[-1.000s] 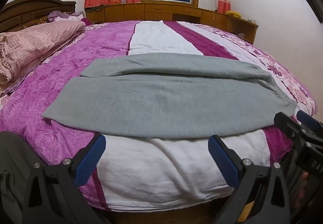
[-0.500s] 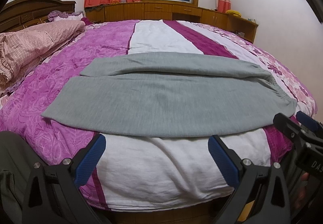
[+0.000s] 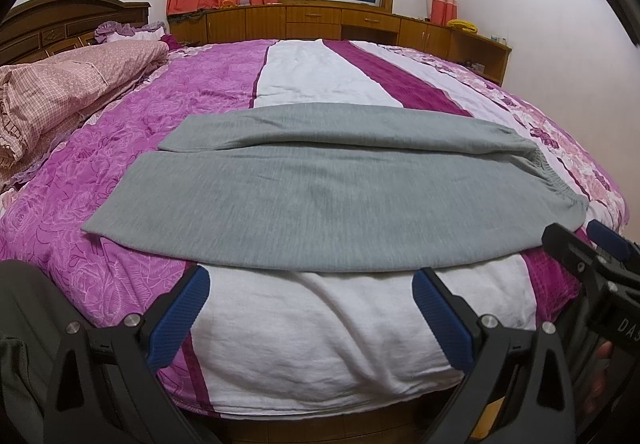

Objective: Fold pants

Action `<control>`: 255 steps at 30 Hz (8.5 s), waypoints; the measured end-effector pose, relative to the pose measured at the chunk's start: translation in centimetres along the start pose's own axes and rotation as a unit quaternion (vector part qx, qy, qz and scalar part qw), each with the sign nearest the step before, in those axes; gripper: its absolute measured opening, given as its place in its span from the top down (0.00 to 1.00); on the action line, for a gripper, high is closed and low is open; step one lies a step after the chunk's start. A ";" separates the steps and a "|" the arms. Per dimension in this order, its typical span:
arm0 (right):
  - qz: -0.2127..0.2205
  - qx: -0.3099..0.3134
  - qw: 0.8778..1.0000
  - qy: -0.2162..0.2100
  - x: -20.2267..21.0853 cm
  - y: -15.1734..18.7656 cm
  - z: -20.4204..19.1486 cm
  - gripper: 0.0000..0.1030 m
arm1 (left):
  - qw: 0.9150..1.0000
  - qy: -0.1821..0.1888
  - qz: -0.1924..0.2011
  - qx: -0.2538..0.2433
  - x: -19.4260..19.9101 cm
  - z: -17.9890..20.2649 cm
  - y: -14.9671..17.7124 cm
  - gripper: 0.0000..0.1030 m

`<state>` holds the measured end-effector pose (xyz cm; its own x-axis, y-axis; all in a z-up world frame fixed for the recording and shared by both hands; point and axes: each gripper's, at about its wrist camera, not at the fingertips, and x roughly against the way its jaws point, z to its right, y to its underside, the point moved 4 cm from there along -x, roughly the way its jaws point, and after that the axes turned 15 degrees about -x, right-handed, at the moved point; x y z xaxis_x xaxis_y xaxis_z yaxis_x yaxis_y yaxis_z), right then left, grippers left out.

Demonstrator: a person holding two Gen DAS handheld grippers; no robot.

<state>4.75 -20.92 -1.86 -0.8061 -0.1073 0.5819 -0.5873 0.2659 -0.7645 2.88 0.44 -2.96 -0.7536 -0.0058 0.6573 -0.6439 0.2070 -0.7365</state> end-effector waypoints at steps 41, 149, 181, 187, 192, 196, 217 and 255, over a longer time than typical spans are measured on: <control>-0.011 -0.006 1.000 -0.003 -0.4 0.4 -0.3 0.05 | 1.000 0.000 -0.006 -0.004 -0.3 0.4 -0.2 0.00; -0.189 0.528 0.825 -0.067 -21.4 -16.7 -1.9 1.00 | 0.946 0.147 -0.036 -0.288 -18.7 -1.6 -20.4 0.95; -0.029 0.660 0.750 0.032 -8.2 -3.6 -0.5 1.00 | 0.918 0.086 -0.045 -0.383 -7.0 4.3 -7.4 0.96; 0.037 0.739 0.671 0.047 -7.2 1.9 0.4 1.00 | 0.911 0.062 -0.048 -0.405 -6.7 5.0 -4.5 0.96; 0.056 0.766 0.639 0.053 -7.5 4.1 1.2 1.00 | 0.892 0.047 -0.040 -0.448 -6.3 5.8 -2.5 0.96; 0.050 0.771 0.633 0.051 -7.5 4.8 1.5 1.00 | 0.888 0.047 -0.044 -0.456 -6.0 6.1 -1.8 0.97; 0.037 0.791 0.610 0.041 -8.0 8.8 3.1 1.00 | 0.856 0.015 -0.026 -0.516 -5.0 7.5 0.2 0.97; -0.161 0.318 0.929 -0.104 -6.6 -6.9 5.1 0.77 | 0.978 0.134 -0.039 -0.154 -7.1 10.0 -9.4 0.42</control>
<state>13.75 -26.97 -1.88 -0.5391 -0.2836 0.7931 -0.6714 -0.4239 -0.6079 12.96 -11.23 -2.26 -0.6153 0.2155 0.7583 -0.5964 0.5018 -0.6265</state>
